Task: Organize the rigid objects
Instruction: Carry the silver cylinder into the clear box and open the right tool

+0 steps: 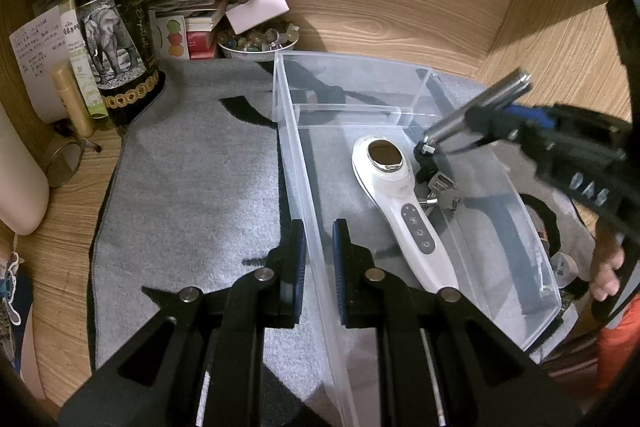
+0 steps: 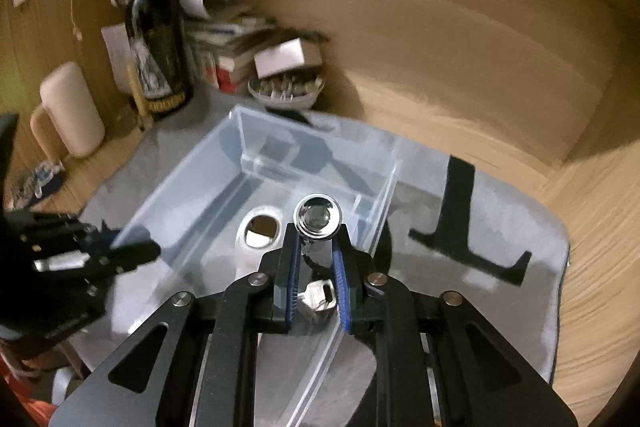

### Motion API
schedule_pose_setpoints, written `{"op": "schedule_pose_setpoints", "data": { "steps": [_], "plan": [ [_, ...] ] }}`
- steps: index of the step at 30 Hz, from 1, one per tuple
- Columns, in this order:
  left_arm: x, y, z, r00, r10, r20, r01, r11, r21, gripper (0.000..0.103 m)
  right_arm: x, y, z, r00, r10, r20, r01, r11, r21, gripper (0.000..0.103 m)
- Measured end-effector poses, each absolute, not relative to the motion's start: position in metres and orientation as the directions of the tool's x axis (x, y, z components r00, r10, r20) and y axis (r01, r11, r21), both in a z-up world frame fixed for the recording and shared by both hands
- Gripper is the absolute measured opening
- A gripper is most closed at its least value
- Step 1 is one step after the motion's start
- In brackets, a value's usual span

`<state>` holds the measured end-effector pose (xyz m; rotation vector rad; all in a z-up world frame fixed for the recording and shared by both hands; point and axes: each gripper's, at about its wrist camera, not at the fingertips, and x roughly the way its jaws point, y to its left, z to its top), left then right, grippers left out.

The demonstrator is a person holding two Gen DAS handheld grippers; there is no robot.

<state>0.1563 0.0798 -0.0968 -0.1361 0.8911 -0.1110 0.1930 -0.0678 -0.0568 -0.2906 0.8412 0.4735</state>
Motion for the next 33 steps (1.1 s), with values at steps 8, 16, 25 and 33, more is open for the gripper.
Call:
{"op": "schedule_pose_setpoints", "data": {
  "steps": [8,16,25,33],
  "plan": [
    [0.156,0.080,-0.097,0.624,-0.154,-0.766,0.039,0.985,-0.166,0.013,0.187,-0.059,-0.073,0.535,0.258,-0.804,-0.541,0.836,-0.091,0.014],
    [0.156,0.080,-0.097,0.624,-0.153,-0.766,0.038,0.986,-0.165,0.013,0.178,-0.055,-0.084,0.489,0.228,-0.842,-0.573,0.811,-0.114,0.015],
    [0.156,0.080,-0.096,0.625,-0.151,-0.766,0.039,0.986,-0.162,0.013,0.164,-0.052,-0.085,0.451,0.243,-0.859,-0.595,0.799,-0.086,0.030],
    [0.156,0.080,-0.097,0.625,-0.150,-0.766,0.040,0.986,-0.161,0.013,0.151,-0.061,-0.069,0.483,0.274,-0.832,-0.570,0.819,-0.062,0.054]
  ]
}}
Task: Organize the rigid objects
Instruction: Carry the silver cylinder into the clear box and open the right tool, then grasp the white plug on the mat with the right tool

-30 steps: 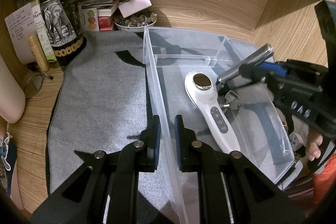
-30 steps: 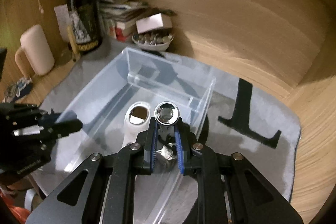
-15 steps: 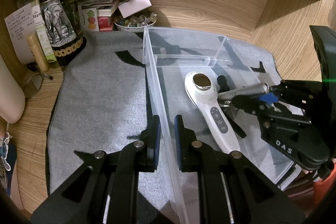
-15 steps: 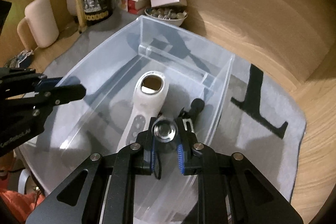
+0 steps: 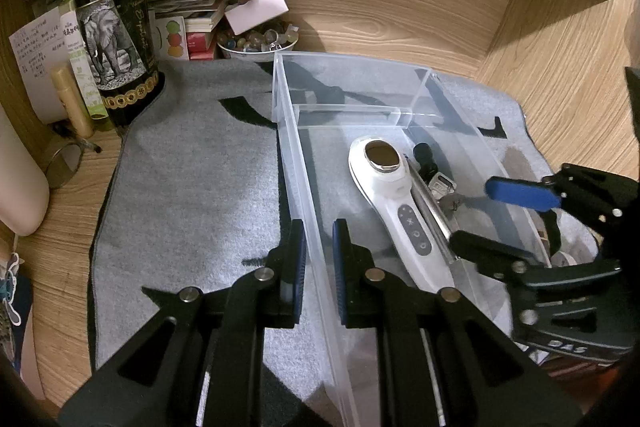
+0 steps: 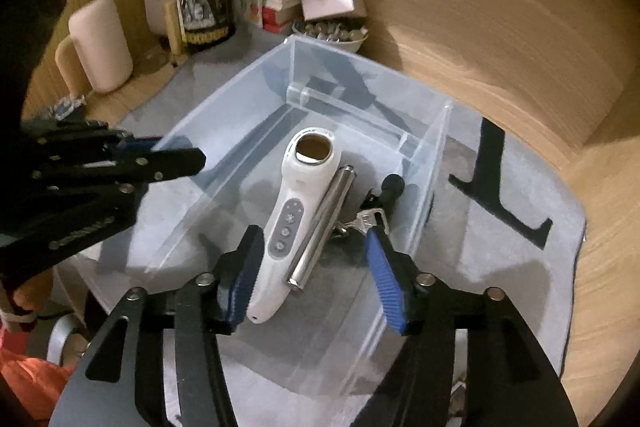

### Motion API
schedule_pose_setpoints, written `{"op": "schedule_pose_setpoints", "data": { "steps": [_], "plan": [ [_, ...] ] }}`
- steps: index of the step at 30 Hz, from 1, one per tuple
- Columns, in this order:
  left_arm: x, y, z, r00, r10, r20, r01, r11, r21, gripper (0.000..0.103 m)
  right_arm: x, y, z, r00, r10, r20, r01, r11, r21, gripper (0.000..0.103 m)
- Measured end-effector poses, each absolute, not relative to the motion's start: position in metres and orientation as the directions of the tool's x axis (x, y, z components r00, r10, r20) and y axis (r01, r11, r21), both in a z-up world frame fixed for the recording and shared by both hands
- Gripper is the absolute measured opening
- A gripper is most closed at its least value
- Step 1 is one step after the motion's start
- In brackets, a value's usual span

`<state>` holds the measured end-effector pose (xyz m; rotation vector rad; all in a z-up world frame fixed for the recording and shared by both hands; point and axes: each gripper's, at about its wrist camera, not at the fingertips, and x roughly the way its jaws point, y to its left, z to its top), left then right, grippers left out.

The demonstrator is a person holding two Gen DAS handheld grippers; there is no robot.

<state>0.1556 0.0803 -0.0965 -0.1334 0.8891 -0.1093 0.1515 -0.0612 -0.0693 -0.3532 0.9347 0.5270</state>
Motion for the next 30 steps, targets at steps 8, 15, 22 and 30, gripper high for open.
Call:
{"op": "schedule_pose_setpoints", "data": {
  "steps": [8,15,22,30],
  "plan": [
    [0.156,0.079,-0.097,0.626,-0.146,-0.766,0.040,0.987,-0.155,0.013,0.140,-0.110,-0.027,0.628,0.270,-0.730,-0.423,0.906,-0.028,0.074],
    [0.156,0.079,-0.097,0.626,-0.147,-0.766,0.039,0.987,-0.157,0.013,0.128,-0.181,-0.018,0.714,0.122,-0.689,-0.180,0.984,-0.012,0.076],
    [0.156,0.077,-0.097,0.626,-0.146,-0.766,0.040,0.987,-0.156,0.013,0.113,-0.220,-0.048,0.684,0.012,-0.729,-0.031,0.999,-0.014,0.076],
    [0.156,0.077,-0.097,0.625,-0.145,-0.767,0.042,0.987,-0.152,0.013,0.098,-0.236,-0.085,0.605,0.023,-0.796,0.020,0.999,0.045,0.075]
  ]
}}
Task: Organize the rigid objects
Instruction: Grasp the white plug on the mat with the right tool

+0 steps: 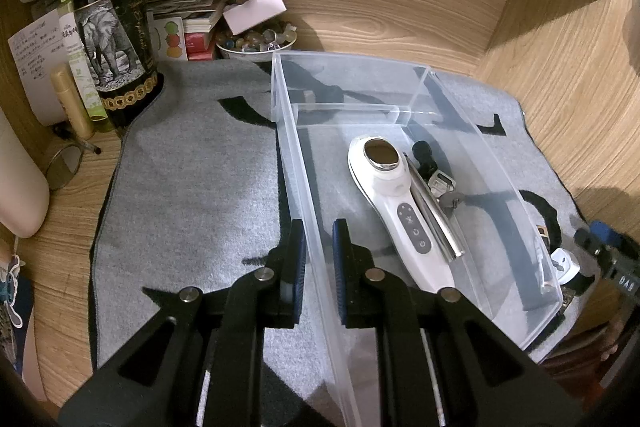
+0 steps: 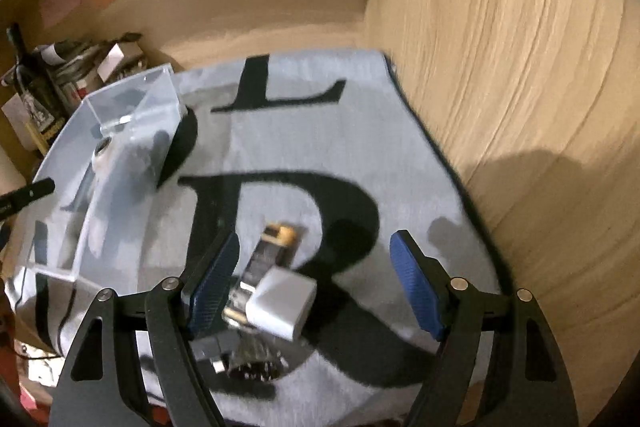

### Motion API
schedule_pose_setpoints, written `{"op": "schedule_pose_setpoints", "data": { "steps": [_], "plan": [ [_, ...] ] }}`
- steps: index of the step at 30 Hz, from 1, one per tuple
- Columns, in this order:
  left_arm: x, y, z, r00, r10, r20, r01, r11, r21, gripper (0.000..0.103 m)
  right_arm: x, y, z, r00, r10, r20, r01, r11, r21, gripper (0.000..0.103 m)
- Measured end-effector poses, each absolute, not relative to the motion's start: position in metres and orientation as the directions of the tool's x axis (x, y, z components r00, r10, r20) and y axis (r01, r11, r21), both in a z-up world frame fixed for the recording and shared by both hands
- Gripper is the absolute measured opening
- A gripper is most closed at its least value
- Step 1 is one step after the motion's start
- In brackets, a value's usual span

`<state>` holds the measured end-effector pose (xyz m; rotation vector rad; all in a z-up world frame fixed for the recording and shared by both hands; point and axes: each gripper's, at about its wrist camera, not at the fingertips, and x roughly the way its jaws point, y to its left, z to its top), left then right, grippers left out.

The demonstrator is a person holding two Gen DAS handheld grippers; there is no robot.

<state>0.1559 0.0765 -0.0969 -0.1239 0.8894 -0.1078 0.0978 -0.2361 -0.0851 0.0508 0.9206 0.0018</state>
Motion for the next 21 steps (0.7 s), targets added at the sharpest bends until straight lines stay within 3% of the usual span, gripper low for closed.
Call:
{"op": "schedule_pose_setpoints", "data": {
  "steps": [2,15,21],
  "plan": [
    [0.156,0.077,-0.097,0.625,-0.144,-0.767,0.042,0.988,-0.152,0.013,0.095,-0.237,-0.089,0.598,0.026,-0.801,0.024,0.998,0.050,0.073],
    [0.156,0.076,-0.097,0.626,-0.144,-0.766,0.042,0.988,-0.152,0.013,0.088,-0.236,-0.104,0.534,0.116,-0.837,-0.003,0.991,0.135,0.028],
    [0.155,0.076,-0.097,0.625,-0.146,-0.767,0.042,0.987,-0.154,0.013,0.088,-0.238,-0.099,0.559,0.112,-0.822,0.005,0.990,0.139,0.027]
  ]
}}
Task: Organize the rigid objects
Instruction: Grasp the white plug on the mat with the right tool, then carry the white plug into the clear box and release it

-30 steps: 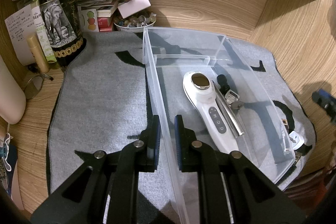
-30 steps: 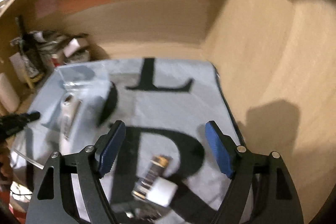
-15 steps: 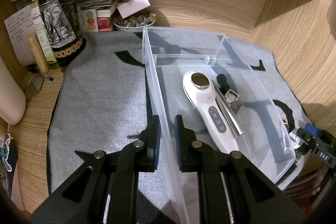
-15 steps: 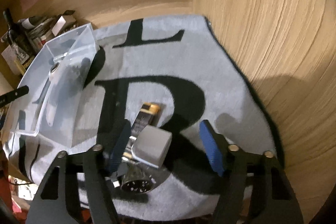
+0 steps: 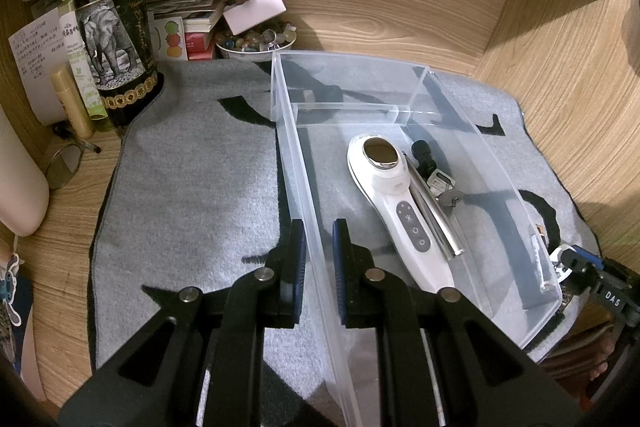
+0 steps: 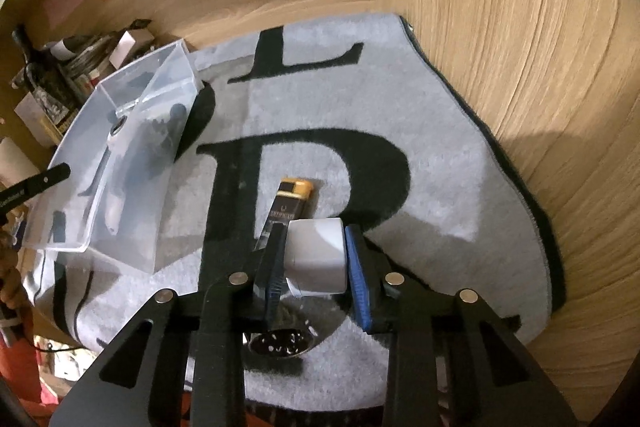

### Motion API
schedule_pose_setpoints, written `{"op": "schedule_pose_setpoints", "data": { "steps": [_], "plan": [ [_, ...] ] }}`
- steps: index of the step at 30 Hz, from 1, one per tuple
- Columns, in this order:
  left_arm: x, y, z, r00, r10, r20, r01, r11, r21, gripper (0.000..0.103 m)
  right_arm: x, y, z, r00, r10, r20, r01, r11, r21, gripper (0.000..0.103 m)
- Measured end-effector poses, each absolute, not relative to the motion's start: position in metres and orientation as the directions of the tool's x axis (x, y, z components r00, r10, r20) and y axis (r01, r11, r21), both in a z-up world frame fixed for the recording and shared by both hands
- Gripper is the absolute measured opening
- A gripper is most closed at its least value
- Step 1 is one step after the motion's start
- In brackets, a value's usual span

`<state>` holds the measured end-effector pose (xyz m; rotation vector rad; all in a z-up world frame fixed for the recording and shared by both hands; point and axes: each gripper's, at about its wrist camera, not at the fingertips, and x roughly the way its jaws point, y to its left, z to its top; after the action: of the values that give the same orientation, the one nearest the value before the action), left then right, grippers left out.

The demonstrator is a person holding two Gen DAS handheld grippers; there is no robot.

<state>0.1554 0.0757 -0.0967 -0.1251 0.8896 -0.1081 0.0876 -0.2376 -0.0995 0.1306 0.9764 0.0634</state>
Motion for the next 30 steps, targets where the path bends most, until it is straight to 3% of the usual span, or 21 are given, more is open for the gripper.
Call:
{"op": "schedule_pose_setpoints", "data": {
  "steps": [9,19,30],
  "plan": [
    [0.155,0.076,-0.097,0.626,-0.146,-0.766,0.040,0.987,-0.155,0.013,0.103,-0.227,-0.068,0.633,0.123,-0.765,-0.038,0.991,0.128,0.027],
    [0.154,0.075,-0.097,0.626,-0.147,-0.766,0.041,0.987,-0.156,0.013,0.127,-0.176,-0.025,0.700,0.233,-0.675,-0.204,0.971,0.123,0.027],
    [0.153,0.073,-0.096,0.627,-0.148,-0.765,0.040,0.987,-0.158,0.013,0.150,-0.120,-0.019,0.677,0.313,-0.666,-0.357,0.931,0.074,0.027]
  ]
}}
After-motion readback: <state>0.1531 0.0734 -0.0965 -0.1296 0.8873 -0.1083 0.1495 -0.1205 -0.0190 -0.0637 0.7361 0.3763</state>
